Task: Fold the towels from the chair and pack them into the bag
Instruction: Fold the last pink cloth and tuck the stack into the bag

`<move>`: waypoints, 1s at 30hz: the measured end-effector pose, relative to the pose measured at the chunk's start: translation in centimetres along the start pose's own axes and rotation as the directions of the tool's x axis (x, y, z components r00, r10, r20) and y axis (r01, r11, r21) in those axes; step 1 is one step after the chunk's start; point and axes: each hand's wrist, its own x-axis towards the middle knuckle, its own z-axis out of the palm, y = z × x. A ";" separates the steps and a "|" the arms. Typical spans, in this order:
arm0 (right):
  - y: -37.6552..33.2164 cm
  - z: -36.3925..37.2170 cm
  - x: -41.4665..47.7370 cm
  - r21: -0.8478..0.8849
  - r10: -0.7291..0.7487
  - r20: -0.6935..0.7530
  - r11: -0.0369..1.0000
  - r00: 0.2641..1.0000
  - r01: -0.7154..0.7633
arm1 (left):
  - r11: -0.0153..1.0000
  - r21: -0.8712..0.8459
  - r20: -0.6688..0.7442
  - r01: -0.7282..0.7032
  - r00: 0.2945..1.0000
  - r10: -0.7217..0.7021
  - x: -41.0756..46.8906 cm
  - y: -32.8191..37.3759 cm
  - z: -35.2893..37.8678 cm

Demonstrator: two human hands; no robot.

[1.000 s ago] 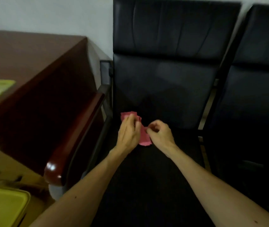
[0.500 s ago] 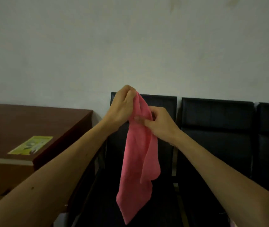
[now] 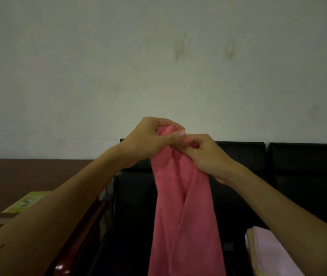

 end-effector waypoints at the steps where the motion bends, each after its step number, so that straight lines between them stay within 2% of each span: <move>1: -0.1 -0.4 -0.5 -0.023 -0.006 -0.002 1.000 1.000 0.006 | 0.999 0.035 0.027 0.005 1.000 -0.006 -0.3 0.2 0.1; 5: -0.2 -2.1 -1.9 -0.053 0.018 -0.051 0.998 0.999 -0.021 | 0.988 0.139 0.095 0.066 0.992 -0.080 -1.0 0.6 0.5; 8: -0.1 -3.6 -3.1 -0.138 0.056 0.019 0.989 0.998 -0.053 | 0.991 0.105 0.089 0.081 0.992 -0.090 -1.4 0.9 0.7; 10: 0.7 -4.6 -3.9 -0.281 0.083 0.069 0.958 0.994 -0.061 | 0.996 0.056 0.075 0.066 0.995 -0.071 -1.8 1.0 0.7; 14: 5.0 -6.2 -6.0 -0.635 0.191 0.055 0.764 0.980 -0.113 | 0.997 -0.036 0.012 0.064 0.998 -0.063 -2.5 0.4 0.8; 16: 7.2 -7.6 -7.1 -0.719 0.243 0.000 0.674 0.970 -0.169 | 0.994 -0.069 -0.008 0.086 0.996 -0.087 -2.8 -0.5 0.5; 18: 8.5 -9.1 -8.0 -0.709 0.267 -0.052 0.668 0.962 -0.224 | 0.986 -0.100 -0.002 0.131 0.991 -0.132 -3.3 -1.3 -0.1; 21: 9.0 -11.1 -8.5 -0.595 0.220 -0.186 0.750 0.958 -0.288 | 0.972 -0.098 0.024 0.214 0.977 -0.212 -4.2 -3.1 -0.7; 24: 9.0 -12.0 -8.6 -0.657 0.086 -0.321 0.697 0.943 -0.287 | 0.957 -0.084 0.036 0.279 0.960 -0.277 -5.3 -5.4 -1.3; 27: 9.0 -11.6 -8.8 -0.639 0.027 -0.324 0.731 0.946 -0.240 | 0.895 -0.257 0.085 0.365 0.931 -0.356 -6.4 -7.8 -2.2; 30: 9.5 -10.5 -9.3 -0.555 0.083 -0.277 0.799 0.957 -0.230 | 0.819 -0.424 0.073 0.386 0.916 -0.394 -8.1 -10.6 -2.5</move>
